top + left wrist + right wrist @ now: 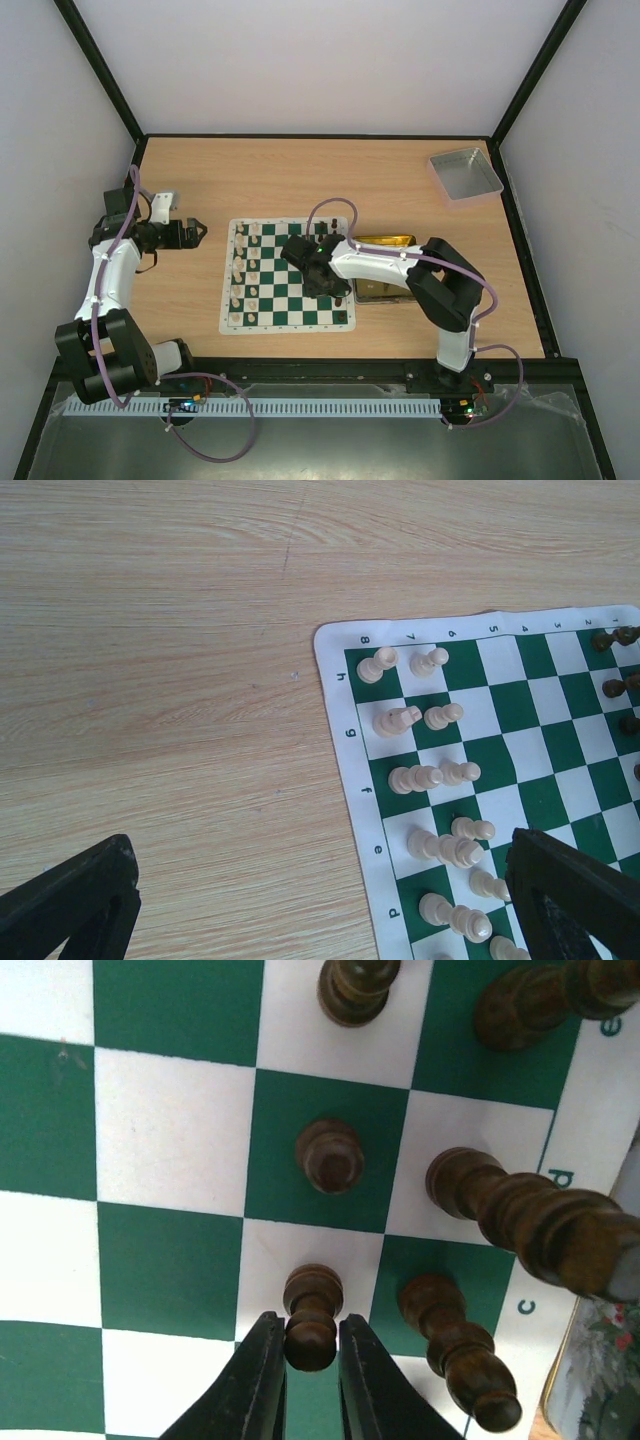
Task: Set up the chess pieces on the board
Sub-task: Place the chess piece on the chessboard, then pick up the chess piece from the storage box, then place the chess piece on the chessboard, then pick up the chess piece from the storage box.
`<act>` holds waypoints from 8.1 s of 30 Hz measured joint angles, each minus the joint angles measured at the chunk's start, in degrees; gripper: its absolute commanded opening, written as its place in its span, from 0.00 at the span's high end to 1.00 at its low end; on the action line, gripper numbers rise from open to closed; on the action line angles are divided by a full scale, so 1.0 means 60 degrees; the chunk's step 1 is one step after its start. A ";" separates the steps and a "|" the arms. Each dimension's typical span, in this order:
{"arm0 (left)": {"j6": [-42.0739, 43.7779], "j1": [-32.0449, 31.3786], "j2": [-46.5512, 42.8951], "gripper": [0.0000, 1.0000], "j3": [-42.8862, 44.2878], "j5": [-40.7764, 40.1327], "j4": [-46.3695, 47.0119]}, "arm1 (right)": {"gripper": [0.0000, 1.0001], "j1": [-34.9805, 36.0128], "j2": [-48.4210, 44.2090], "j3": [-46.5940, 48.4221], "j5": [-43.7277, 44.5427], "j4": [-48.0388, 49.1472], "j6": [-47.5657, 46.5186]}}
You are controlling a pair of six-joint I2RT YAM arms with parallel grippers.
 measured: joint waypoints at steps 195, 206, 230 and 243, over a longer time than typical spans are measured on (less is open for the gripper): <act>0.0076 0.0058 0.0076 0.01 0.0146 -0.0044 -0.0146 | 0.76 0.0576 -0.1388 -0.0849 0.0302 0.0459 0.0878; 0.0739 0.0233 -0.0619 0.01 0.0328 -0.0856 -0.0401 | 0.76 -0.0787 -0.2900 -0.1253 0.0761 0.0011 0.0761; 0.0663 0.0284 -0.2098 0.01 -0.0430 -0.0685 -0.0277 | 0.76 -0.5599 -0.4175 -0.3690 0.0419 0.0448 -0.0229; 0.0659 0.0284 -0.2095 0.01 -0.0430 -0.0685 -0.0280 | 0.78 -0.6156 -0.3126 -0.3708 -0.0058 0.1381 -0.0678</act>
